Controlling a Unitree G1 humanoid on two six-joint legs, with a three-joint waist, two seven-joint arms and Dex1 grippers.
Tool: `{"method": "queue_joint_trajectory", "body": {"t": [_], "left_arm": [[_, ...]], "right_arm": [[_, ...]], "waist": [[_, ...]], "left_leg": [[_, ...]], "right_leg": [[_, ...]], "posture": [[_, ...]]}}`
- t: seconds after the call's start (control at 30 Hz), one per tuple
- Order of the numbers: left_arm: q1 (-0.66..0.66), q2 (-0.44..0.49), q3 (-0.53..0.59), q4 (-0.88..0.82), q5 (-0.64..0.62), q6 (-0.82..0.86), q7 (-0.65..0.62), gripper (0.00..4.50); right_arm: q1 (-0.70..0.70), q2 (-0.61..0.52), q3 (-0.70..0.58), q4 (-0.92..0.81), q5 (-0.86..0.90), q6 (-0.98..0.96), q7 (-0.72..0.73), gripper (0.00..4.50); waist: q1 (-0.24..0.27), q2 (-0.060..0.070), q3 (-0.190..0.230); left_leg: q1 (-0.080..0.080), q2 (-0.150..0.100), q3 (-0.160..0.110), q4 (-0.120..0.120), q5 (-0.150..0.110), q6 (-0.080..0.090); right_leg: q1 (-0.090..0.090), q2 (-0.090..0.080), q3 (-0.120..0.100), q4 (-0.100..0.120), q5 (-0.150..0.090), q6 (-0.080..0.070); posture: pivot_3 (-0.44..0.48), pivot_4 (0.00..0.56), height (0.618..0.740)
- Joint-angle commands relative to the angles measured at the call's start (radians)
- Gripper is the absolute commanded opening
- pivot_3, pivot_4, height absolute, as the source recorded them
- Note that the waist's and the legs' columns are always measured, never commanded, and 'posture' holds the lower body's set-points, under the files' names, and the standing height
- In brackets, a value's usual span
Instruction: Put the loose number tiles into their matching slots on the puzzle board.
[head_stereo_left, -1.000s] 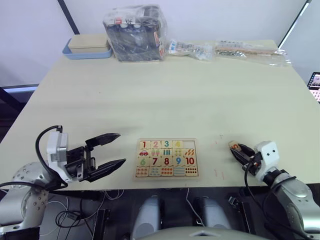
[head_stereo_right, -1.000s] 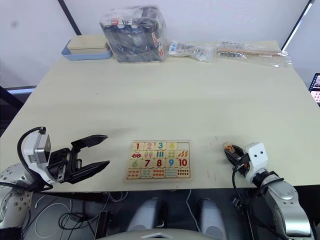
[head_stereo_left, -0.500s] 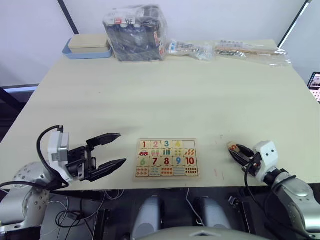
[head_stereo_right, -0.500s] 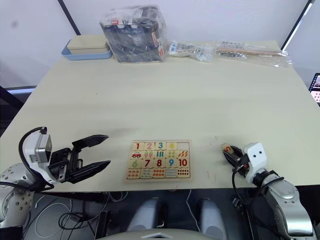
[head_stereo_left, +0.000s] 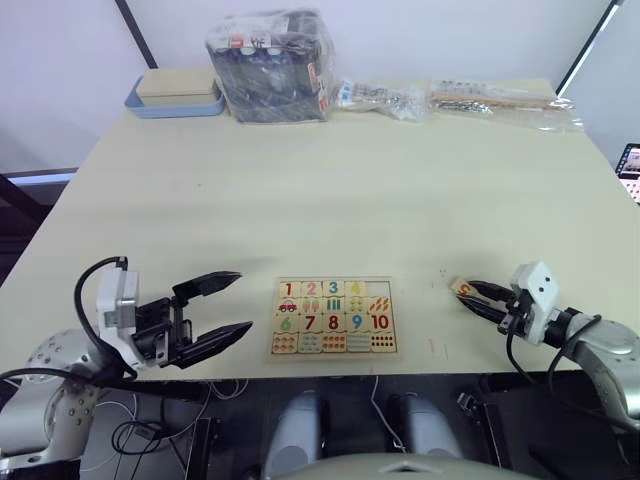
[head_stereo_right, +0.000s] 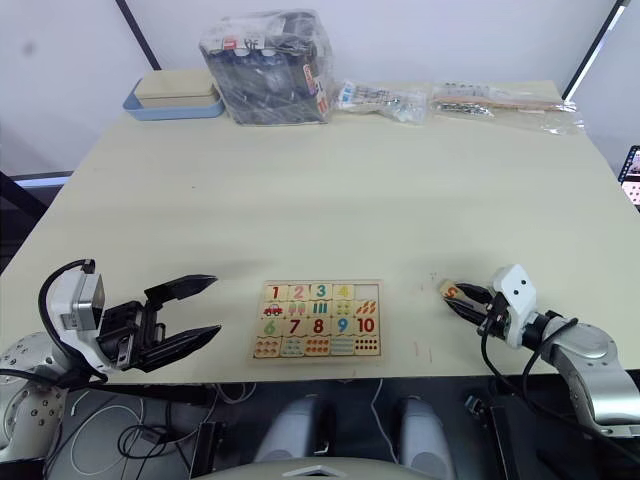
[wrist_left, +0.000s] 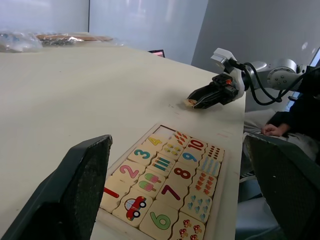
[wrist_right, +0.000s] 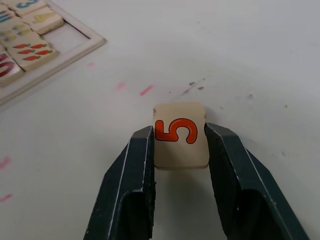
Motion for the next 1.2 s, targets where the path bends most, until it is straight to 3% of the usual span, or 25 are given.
{"method": "queue_joint_trajectory", "body": {"t": [0.03, 0.33, 0.47, 0.8, 1.2], "left_arm": [[0.015, 0.0, 0.031, -0.026, -0.018, -0.022, -0.008, 4.5], [0.035, -0.003, 0.036, -0.014, -0.018, -0.043, -0.017, 4.5], [0.032, -0.004, 0.03, -0.003, -0.014, -0.051, -0.021, 4.5], [-0.007, -0.008, 0.013, 0.061, 0.003, -0.077, -0.032, 4.5], [-0.139, -0.01, -0.059, 0.169, 0.02, -0.07, -0.069, 4.5]], "right_arm": [[-0.028, -0.029, 0.007, 0.01, 0.011, -0.032, 0.063, 0.95], [-0.043, -0.028, 0.014, 0.018, 0.005, -0.035, 0.087, 0.95], [-0.005, -0.007, -0.001, -0.043, 0.021, 0.012, 0.034, 0.95], [0.279, 0.303, -0.007, -0.499, 0.046, 0.222, -0.448, 0.95], [0.321, 0.516, 0.022, -0.631, -0.047, 0.349, -0.831, 0.95]], "waist": [[0.0, 0.0, 0.0], [0.001, 0.0, 0.0], [0.002, 0.0, 0.0], [0.001, 0.0, 0.0], [0.004, -0.002, -0.002]], "left_leg": [[0.0, 0.0, 0.0, 0.0, 0.0, 0.0], [0.0, 0.0, 0.0, 0.0, 0.0, 0.0], [0.0, 0.0, 0.0, 0.0, 0.0, 0.0], [0.0, 0.001, 0.0, 0.0, 0.0, 0.0], [-0.001, 0.001, -0.004, -0.002, -0.001, -0.002]], "right_leg": [[0.0, 0.0, 0.0, 0.0, 0.0, 0.0], [0.0, 0.0, 0.0, 0.0, 0.0, 0.0], [0.0, 0.0, 0.0, 0.0, 0.0, 0.0], [0.0, 0.0, 0.0, 0.001, 0.0, 0.0], [-0.001, 0.002, -0.003, 0.0, -0.001, -0.003]], "posture": [[0.0, 0.15, 0.74], [0.0, 0.15, 0.74], [0.0, 0.15, 0.74], [0.0, 0.15, 0.74], [0.0, 0.15, 0.74]]}}
